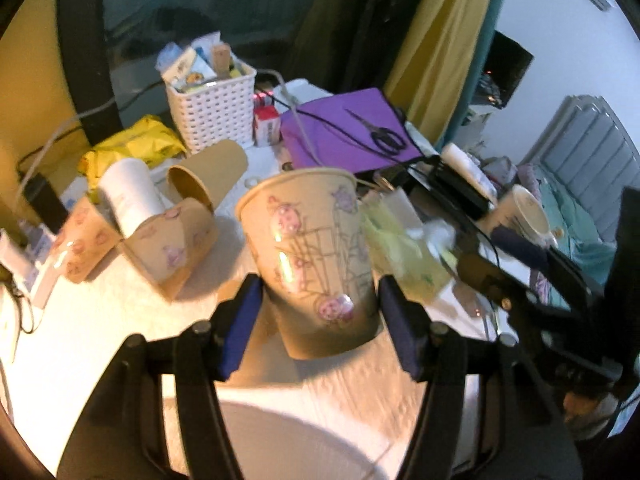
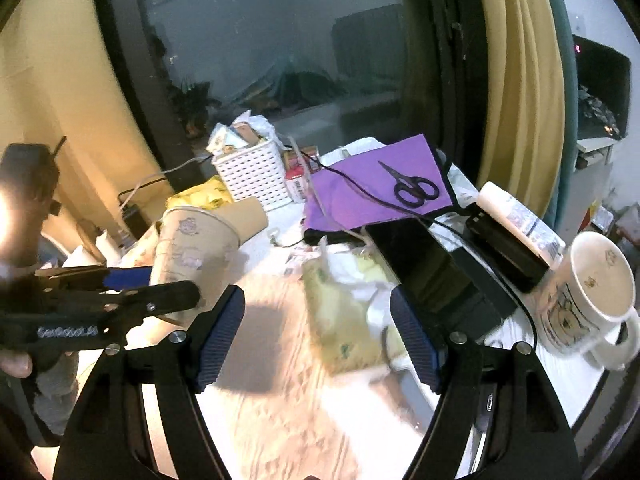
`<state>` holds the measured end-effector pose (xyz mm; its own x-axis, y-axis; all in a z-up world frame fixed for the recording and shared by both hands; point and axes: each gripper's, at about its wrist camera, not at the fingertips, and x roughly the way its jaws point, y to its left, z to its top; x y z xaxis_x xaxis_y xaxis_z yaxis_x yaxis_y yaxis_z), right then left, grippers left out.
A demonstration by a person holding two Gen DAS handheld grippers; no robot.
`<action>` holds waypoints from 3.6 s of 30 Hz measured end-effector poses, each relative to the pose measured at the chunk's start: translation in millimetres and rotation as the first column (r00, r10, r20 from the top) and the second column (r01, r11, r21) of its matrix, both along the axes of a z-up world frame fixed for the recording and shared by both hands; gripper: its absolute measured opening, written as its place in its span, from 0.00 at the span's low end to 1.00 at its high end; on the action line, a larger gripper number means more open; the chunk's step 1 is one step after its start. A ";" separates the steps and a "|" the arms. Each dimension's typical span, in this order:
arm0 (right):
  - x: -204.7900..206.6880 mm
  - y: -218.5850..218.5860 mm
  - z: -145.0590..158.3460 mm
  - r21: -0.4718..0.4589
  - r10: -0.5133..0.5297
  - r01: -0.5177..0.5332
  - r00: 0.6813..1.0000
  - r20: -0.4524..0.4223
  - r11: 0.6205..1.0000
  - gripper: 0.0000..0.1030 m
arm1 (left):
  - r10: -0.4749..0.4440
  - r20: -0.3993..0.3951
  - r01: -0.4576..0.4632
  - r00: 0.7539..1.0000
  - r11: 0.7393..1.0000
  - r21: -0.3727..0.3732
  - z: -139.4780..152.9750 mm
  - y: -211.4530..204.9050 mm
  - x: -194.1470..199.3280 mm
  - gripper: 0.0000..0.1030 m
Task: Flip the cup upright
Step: 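Grasp the printed paper cup with the left gripper and lift it, then pass the cup from the left gripper into the right gripper's fingers, then rotate the cup upright with the right gripper and lower it onto the mat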
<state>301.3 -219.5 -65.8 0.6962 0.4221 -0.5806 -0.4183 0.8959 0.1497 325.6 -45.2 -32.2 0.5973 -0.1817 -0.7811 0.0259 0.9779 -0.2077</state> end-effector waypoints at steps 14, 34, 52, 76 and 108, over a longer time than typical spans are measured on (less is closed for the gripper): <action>-103.9 43.1 -17.1 0.029 0.150 -0.148 0.987 -0.061 0.989 0.76 | -0.036 0.103 0.031 0.994 0.998 0.055 -27.5 17.6 -160.4 0.59; -209.2 113.6 -50.6 0.233 0.433 -0.384 0.874 -0.220 0.894 0.76 | -0.103 0.296 0.068 0.950 0.990 0.127 -75.4 32.1 -297.9 0.59; -201.7 117.3 -59.9 0.339 0.503 -0.407 0.821 -0.271 0.848 0.78 | -0.185 0.449 0.112 0.874 0.977 0.184 -61.1 16.9 -328.2 0.59; -200.1 129.6 -31.6 0.077 0.349 -0.345 0.936 -0.047 0.936 0.72 | -0.132 0.368 0.100 0.920 0.989 0.105 -70.3 25.3 -318.2 0.76; -191.8 195.4 -76.9 -0.241 0.336 -0.289 0.924 0.185 0.927 0.72 | 0.377 0.186 -0.367 0.907 0.926 -0.086 -94.5 145.2 -287.7 0.76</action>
<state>109.5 -24.1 -142.7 0.6674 0.5270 -0.5261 -0.6830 0.7148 -0.1504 37.9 100.0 -126.8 0.7687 0.0497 -0.6377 -0.2932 0.9135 -0.2822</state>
